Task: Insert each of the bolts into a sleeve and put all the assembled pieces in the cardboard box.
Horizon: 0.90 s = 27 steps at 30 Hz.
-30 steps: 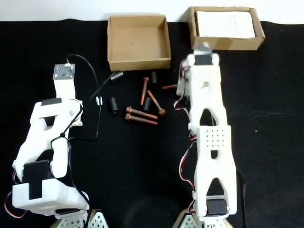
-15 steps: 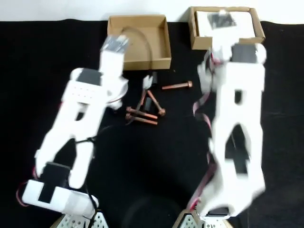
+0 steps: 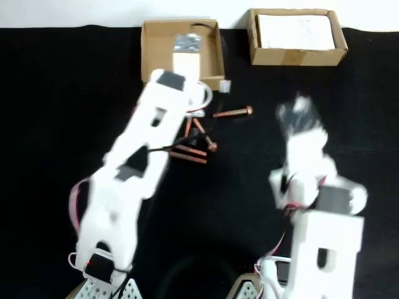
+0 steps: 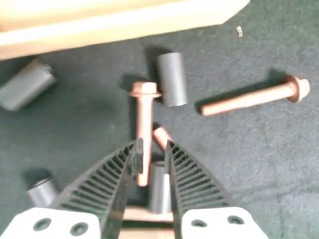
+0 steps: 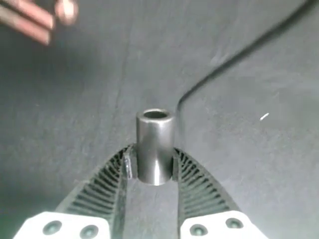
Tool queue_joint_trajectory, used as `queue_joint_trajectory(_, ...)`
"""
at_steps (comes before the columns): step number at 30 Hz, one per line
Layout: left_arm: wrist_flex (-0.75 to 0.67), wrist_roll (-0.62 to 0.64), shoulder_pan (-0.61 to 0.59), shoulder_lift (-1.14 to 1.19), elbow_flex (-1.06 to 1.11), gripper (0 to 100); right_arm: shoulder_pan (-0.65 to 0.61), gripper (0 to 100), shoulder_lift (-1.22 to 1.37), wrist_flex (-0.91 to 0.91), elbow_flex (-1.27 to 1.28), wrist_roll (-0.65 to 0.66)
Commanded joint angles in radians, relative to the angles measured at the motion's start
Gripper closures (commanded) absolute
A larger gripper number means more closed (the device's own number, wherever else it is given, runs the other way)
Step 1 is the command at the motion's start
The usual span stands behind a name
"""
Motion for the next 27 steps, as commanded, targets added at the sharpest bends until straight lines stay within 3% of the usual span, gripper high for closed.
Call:
queue_joint_trajectory(1,0.121,0.008,0.005,0.157,-0.389,90,0.012,99.1,-0.051,-0.074,0.137,0.008)
queue_joint_trajectory(7,0.192,0.008,-0.004,0.372,-0.598,90,0.012,99.1,-0.021,-0.160,0.186,0.008)
queue_joint_trajectory(18,0.153,0.002,-0.053,0.452,-0.601,90,0.012,99.1,0.007,-0.177,0.191,0.006)
queue_joint_trajectory(23,0.187,-0.123,-0.021,0.455,-0.599,90,0.008,99.1,0.002,-0.217,0.194,0.011)
queue_joint_trajectory(27,0.239,-0.129,-0.025,0.455,-0.599,92,0.007,99.1,-0.002,-0.213,0.191,0.011)
